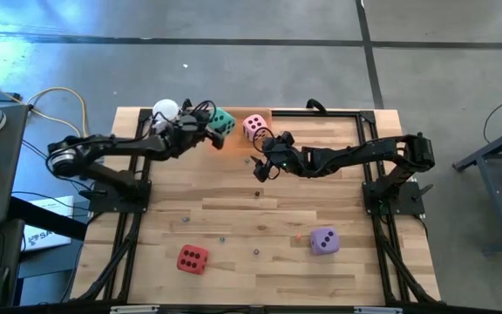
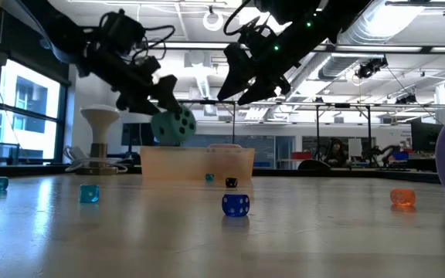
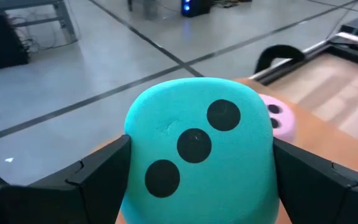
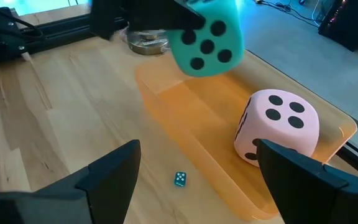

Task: Pick & Place Dice
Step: Put the large light blue die into the bin

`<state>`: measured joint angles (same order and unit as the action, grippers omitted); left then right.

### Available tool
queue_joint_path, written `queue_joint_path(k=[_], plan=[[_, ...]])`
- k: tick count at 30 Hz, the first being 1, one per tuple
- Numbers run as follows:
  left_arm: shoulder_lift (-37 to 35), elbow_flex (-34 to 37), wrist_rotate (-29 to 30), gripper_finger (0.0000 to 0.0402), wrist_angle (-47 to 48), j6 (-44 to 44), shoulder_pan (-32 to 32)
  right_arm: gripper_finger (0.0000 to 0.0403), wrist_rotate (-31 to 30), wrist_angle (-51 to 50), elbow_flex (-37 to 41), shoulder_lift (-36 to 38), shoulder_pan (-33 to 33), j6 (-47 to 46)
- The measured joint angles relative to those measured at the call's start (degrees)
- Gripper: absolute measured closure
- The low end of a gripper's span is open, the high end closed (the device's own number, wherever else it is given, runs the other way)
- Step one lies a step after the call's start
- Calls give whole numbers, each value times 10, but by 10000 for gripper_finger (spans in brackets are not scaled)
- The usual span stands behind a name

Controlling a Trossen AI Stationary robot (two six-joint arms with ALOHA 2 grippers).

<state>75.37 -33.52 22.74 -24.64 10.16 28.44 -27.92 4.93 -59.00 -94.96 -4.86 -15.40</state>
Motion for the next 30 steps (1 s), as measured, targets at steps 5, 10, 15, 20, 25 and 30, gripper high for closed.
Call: queue_joint_path(k=[5,10,15,20,25,30], plan=[[36,0,0,72,-22,-21,5,90,0,0,0,0,0,0],[40,0,-1,71,-27,-77,2,90,0,0,0,0,0,1],[39,0,0,71,-29,-177,-2,90,0,-1,0,0,0,2],[41,0,-29,71,-29,-173,-6,90,0,-2,0,0,0,2],[41,0,-28,71,-18,-153,-6,90,0,-3,0,0,0,2],[41,0,-15,58,-16,-164,-6,90,0,-4,0,0,0,2]])
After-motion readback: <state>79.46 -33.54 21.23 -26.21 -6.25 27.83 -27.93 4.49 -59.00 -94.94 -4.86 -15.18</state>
